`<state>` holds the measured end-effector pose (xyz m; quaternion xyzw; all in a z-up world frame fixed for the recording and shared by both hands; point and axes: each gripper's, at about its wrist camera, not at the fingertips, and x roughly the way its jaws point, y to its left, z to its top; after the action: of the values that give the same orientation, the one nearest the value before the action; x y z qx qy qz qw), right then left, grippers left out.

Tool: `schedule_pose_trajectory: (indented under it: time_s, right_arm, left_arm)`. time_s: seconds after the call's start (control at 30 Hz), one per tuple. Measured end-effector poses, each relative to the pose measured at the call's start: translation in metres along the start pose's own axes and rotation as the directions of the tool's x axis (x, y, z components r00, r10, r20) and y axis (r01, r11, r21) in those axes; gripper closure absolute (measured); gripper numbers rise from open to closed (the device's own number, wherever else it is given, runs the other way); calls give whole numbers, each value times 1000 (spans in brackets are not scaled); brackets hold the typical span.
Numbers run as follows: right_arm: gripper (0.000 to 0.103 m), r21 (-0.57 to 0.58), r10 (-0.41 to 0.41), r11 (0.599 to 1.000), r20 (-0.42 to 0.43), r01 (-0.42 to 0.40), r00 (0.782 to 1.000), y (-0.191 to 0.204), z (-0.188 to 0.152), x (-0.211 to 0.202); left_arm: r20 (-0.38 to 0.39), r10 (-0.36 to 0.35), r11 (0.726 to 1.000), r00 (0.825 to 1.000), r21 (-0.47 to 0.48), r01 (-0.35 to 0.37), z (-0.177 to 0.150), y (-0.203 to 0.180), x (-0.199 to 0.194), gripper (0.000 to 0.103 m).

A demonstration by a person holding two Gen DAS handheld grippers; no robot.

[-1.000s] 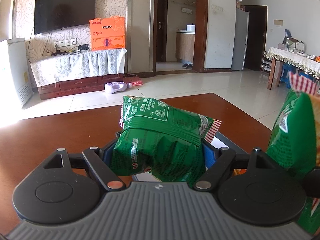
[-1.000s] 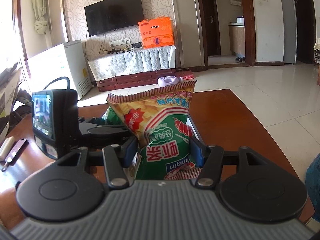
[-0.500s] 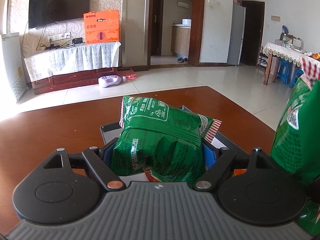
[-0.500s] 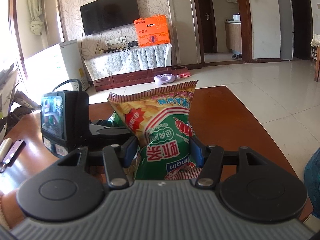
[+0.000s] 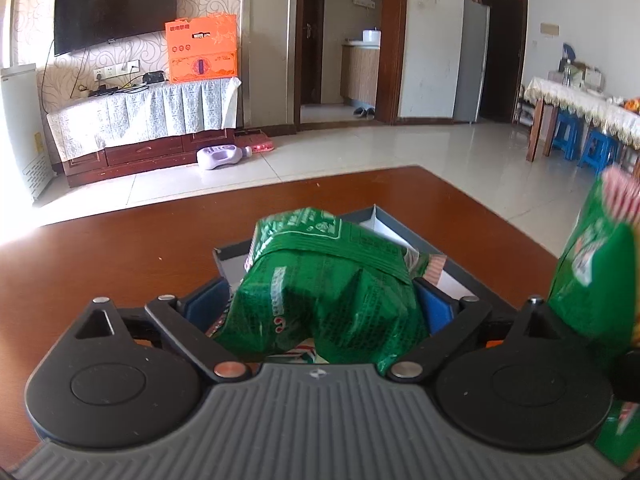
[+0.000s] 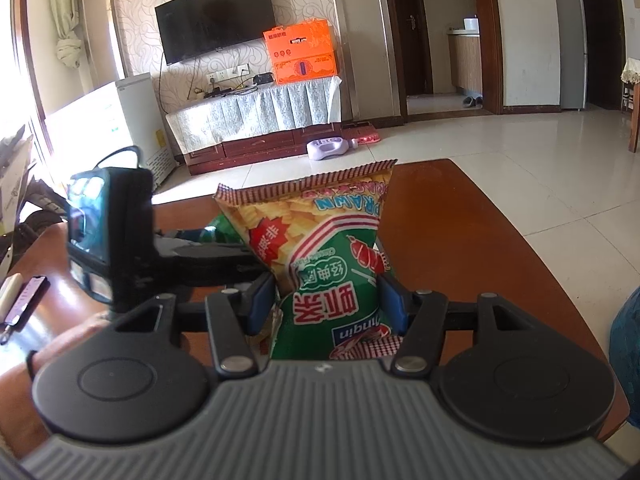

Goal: Organize snacks
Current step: 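Lower the green chip bag into the box and open the left tool, then lower the shrimp cracker bag into the box and open the right tool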

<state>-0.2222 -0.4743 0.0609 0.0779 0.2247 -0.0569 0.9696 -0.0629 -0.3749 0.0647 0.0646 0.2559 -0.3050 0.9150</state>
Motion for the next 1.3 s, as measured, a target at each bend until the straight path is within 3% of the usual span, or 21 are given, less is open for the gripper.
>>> schedule_pose_trajectory:
  time_s: [0.13,0.43,0.53,0.6,0.73,1.07,1.3]
  right_arm:
    - [43,-10,12,1000,-59,-12,998,4,-1,12]
    - [43,-152,-26,988,-185,-3,982,29,-16,58]
    - [41,-221,-51,975,-169,12,984,39,-18,58]
    - [30,-245,-60,969,-155,21,986,44,-19,54]
    - [23,-244,-47,970,-107,19,993,46,-20,37]
    - [23,-172,-70,983,-49,60,996,45,-33,1]
    - [23,-140,-93,986,-26,89,995,50,-44,-36]
  left_arm:
    - [46,-4,1000,999,-30,6,5,17,-12,3]
    - [101,-63,992,993,-100,73,9,37,-25,2]
    - [133,-54,995,990,-75,65,9,30,-33,2]
    - [154,-44,997,987,-63,54,8,27,-40,2]
    - [161,-43,998,986,-37,50,2,19,-57,2]
    - [176,-69,997,982,48,61,-19,-4,-110,1]
    - [167,-92,995,982,44,86,-33,-20,-142,1]
